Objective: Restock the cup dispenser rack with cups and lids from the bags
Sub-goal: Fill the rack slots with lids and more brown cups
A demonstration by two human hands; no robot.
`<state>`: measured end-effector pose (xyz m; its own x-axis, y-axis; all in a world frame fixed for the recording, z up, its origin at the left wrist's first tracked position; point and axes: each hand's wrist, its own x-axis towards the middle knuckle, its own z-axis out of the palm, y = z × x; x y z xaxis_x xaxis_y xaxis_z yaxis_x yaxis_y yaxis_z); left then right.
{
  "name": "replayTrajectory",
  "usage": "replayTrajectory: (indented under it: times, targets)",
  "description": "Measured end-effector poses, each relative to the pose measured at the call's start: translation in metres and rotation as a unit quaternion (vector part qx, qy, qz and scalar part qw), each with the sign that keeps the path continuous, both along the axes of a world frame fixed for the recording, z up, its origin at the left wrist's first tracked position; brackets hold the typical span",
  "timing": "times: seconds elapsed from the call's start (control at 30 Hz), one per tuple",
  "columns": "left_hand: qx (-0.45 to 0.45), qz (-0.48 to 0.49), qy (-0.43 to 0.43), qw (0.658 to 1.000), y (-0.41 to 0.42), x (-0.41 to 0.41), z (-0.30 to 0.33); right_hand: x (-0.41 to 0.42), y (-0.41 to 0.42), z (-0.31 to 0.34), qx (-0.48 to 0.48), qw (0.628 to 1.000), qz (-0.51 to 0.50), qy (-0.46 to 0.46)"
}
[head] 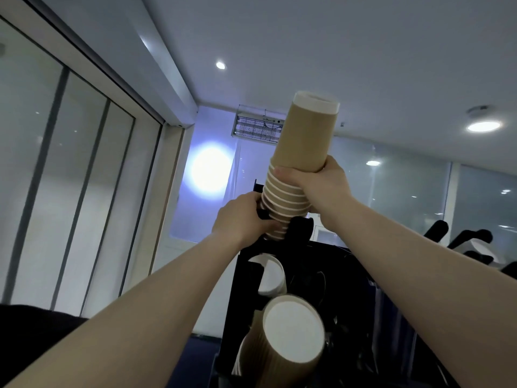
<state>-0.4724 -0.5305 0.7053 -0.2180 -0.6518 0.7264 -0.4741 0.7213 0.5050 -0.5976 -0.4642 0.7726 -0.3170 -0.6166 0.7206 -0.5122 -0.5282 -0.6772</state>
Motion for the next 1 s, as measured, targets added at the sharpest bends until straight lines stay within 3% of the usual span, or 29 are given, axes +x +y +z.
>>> replayTrajectory:
  times: [0.27, 0.8, 0.9, 1.0]
  targets:
    - [-0.003, 0.006, -0.002, 1.000, -0.008, 0.000, 0.002, 0.000, -0.004, 0.001, -0.013, 1.000, 0.021, -0.018]
    - [0.001, -0.001, -0.018, 1.000, -0.006, 0.001, 0.009, 0.002, -0.002, -0.001, -0.030, 0.999, -0.036, 0.021]
    - [0.037, -0.059, -0.057, 0.996, 0.003, 0.000, 0.024, 0.000, -0.003, -0.009, -0.044, 0.998, -0.006, 0.036]
    - [0.034, -0.181, 0.006, 0.983, 0.010, 0.000, 0.038, -0.003, -0.004, -0.017, -0.049, 0.996, 0.044, 0.054]
